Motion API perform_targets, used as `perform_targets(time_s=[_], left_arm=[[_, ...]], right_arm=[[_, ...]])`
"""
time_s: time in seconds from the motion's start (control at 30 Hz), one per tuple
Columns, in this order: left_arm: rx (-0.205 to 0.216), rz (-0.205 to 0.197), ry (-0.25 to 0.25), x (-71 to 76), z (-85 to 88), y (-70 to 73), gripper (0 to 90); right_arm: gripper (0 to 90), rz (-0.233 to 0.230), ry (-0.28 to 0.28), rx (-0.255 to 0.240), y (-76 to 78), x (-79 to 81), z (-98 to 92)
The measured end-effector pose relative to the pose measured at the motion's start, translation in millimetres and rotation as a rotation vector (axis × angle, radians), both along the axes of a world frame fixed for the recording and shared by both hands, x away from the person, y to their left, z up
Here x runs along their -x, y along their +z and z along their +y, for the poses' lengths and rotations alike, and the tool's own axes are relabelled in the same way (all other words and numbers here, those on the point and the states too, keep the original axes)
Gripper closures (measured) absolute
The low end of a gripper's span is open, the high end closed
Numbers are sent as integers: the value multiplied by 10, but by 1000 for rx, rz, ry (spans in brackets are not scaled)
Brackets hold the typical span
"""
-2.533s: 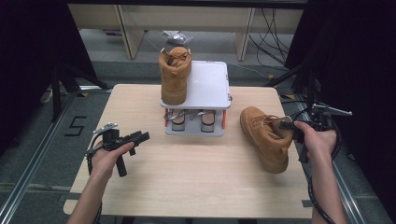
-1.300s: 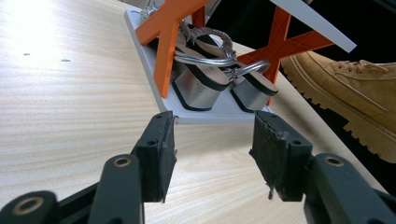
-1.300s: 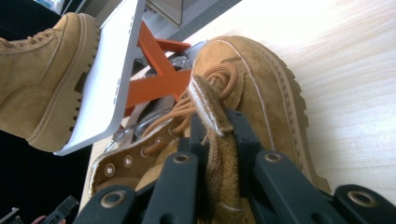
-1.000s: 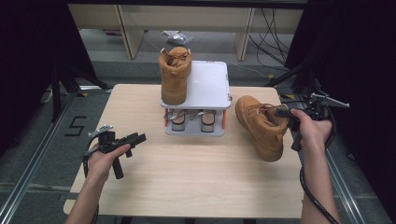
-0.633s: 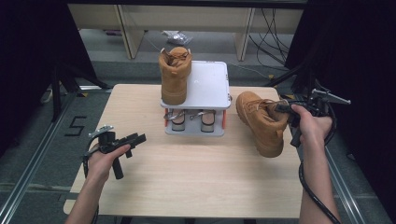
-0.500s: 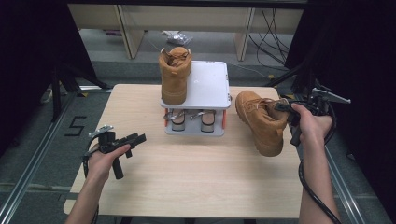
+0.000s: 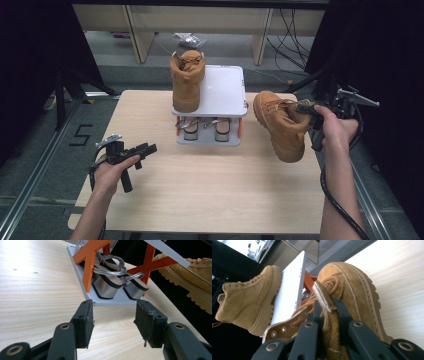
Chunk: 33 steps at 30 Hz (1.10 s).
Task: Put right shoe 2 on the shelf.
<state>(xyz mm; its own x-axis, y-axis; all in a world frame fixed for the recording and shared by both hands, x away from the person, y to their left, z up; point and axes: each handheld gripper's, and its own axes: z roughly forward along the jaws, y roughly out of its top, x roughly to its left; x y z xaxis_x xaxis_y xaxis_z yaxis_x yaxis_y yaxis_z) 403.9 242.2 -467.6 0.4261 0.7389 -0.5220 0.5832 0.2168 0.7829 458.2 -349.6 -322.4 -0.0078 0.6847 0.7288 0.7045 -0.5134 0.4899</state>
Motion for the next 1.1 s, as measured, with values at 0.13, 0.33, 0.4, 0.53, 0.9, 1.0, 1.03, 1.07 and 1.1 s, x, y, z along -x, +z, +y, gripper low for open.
perform_targets(time_s=[0.13,0.33,0.4,0.53,0.9,1.0,1.03,1.07,1.1], left_arm=[[0,0,1,2,-5,0,480],[9,-1,8,6,-6,6,480],[9,-2,7,7,-6,10,480],[9,-4,7,7,-9,11,480],[8,-2,8,6,-7,5,480],[9,-2,9,6,-3,6,480],[10,-2,10,6,-3,8,480],[3,-4,3,9,6,8,481],[4,-4,4,9,5,9,481]], right_arm=[[833,9,5,-4,29,-7,-1],[832,-10,7,2,31,-30,-1],[832,-6,-6,-19,46,-41,6],[832,3,-17,-26,64,-56,6],[832,-4,-23,-34,134,-109,28],[832,-7,-19,-32,146,-133,40],[832,-5,-20,-35,152,-139,46],[832,-10,-20,-28,151,-149,48],[832,-5,-21,-33,157,-156,53]])
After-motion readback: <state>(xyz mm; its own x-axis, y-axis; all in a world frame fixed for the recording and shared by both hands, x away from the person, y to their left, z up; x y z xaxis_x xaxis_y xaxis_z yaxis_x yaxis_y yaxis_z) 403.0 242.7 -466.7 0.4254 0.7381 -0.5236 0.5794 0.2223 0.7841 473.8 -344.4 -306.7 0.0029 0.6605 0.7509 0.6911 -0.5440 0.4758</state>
